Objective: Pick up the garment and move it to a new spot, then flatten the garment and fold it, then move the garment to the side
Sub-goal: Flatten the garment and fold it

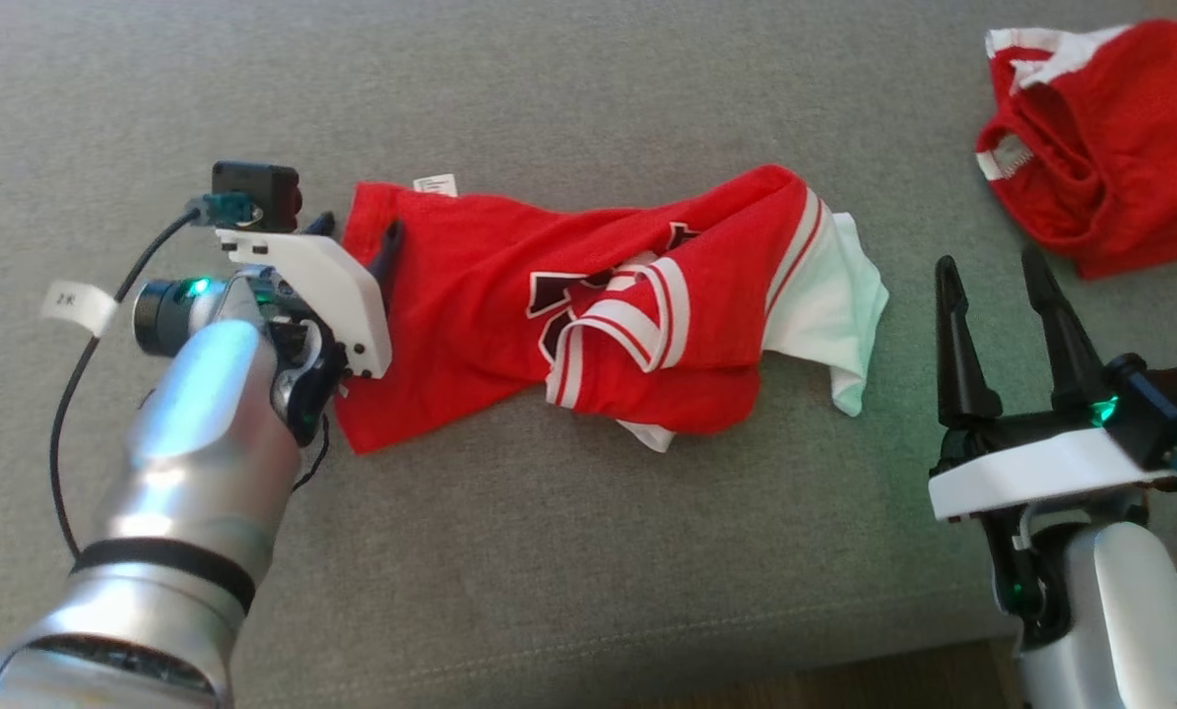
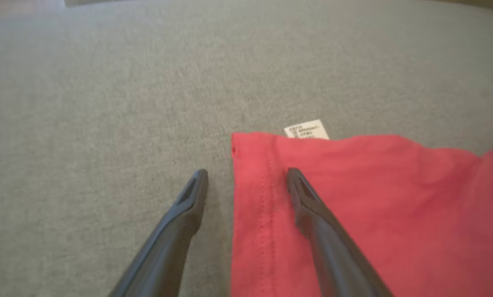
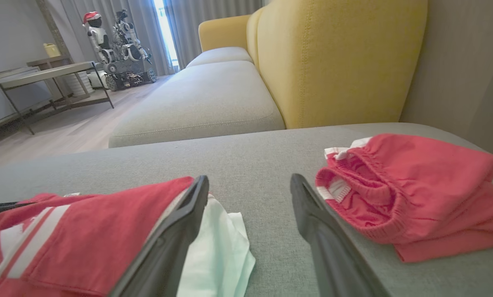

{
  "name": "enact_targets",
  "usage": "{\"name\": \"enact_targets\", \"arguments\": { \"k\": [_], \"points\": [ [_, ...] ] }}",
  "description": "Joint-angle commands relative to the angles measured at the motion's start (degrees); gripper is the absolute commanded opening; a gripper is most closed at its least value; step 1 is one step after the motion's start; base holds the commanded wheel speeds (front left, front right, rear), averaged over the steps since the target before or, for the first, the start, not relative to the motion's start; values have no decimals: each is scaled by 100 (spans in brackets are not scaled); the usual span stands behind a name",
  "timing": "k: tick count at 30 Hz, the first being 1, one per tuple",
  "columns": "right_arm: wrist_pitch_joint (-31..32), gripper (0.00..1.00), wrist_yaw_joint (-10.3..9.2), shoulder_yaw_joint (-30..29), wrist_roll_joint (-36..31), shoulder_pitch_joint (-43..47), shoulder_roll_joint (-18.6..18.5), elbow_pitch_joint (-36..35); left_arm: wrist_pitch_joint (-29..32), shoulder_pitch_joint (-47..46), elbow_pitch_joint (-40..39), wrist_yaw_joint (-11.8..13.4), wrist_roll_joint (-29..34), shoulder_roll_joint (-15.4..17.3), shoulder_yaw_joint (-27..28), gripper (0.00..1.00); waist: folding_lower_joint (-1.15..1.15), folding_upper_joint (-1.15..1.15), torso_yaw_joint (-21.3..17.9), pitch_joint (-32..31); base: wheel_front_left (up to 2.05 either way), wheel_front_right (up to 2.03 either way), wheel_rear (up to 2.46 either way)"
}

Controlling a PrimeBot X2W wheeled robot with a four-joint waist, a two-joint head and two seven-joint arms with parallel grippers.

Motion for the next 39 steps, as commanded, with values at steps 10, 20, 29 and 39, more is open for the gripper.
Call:
{"name": "enact_targets", "arguments": {
  "k": [10,20,29,39],
  "points": [
    [-101,100,20,72,25,-147,-24,-106,-195,-711,682,-156,-73,12,-30,0,0,0,-63,30,0,0,0],
    [-60,100,20,-47,27,-55,-24,-140,-1496,-1068,-84,-172,162,194,-121,0,0,0,185,-137,0,0,0],
    [7,100,20,-156,82,137,-24,-252,-1562,1338,-3648,314,321,866,479,0,0,0,524,-230,0,0,0],
    [174,100,20,-150,28,142,-24,-399,-1563,3735,-4510,549,45,500,930,0,0,0,797,-219,0,0,0]
  ]
}}
